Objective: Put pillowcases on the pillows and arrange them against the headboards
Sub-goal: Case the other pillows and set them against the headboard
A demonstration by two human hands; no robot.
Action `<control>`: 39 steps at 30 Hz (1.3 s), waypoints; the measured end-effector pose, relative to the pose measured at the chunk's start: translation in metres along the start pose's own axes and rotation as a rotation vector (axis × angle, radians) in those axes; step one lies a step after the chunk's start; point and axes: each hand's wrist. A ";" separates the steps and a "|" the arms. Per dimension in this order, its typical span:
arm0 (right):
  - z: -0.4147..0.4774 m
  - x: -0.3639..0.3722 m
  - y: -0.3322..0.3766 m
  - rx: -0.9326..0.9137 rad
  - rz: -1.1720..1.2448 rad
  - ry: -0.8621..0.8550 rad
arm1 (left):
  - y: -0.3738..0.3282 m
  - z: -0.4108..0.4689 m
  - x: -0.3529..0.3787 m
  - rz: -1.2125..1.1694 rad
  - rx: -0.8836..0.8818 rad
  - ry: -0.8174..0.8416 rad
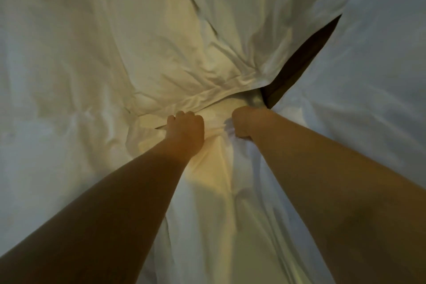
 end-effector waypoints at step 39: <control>-0.533 0.201 0.194 0.615 0.903 -0.389 | -0.005 -0.500 -0.076 0.198 0.457 0.087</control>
Point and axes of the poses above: each hand's wrist, its own z-axis towards the middle knuckle, its own x-axis out of the palm, y = z × x, and after that the axes turned 1 degree about x, right-handed
